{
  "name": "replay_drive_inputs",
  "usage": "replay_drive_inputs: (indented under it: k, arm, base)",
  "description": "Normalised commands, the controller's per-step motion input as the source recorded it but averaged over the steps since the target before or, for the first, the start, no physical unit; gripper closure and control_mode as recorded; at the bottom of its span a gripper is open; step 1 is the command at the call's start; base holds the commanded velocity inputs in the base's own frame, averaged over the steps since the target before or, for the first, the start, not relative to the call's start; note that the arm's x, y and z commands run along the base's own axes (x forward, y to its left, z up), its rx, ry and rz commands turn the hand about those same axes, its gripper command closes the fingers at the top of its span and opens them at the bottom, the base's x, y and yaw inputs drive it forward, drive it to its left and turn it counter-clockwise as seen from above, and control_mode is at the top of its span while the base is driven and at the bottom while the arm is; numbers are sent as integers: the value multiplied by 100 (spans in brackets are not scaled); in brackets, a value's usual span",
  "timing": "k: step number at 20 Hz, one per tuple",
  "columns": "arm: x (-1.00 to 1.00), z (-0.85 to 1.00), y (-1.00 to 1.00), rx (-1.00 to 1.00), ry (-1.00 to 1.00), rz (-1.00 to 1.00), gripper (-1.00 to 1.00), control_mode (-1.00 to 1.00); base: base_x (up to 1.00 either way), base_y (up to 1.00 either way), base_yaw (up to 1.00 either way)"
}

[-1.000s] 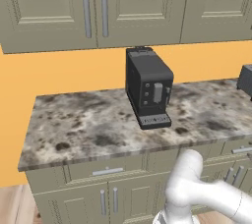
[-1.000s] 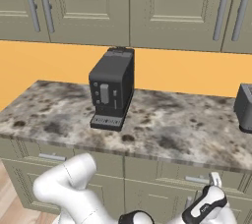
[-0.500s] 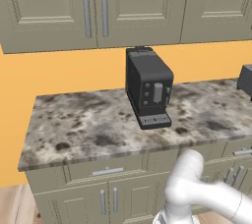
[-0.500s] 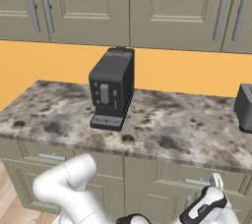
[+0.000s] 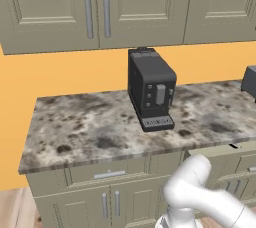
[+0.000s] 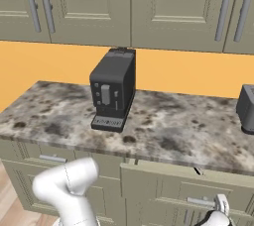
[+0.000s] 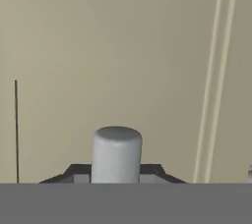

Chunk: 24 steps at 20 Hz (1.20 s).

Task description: Take the tongs from the drawer on the right and place them on the dining counter next to the tray containing the hot dog.

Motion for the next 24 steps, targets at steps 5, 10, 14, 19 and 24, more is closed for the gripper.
replay_drive_inputs:
  k: [5,10,14,19,24]
  arm:
    - [-71,-12,-22,4,0,-4,100,-100]
    - [-26,-3,-9,0,0,-3,100,-100]
    - [0,0,0,0,0,0,-100,-100]
    - [-20,0,0,0,-1,0,-100,-100]
    - [-58,4,0,0,-1,0,-100,-100]
  base:
    - [0,0,0]
    - [0,0,0]
    - [0,0,0]
    - [0,0,0]
    - [0,0,0]
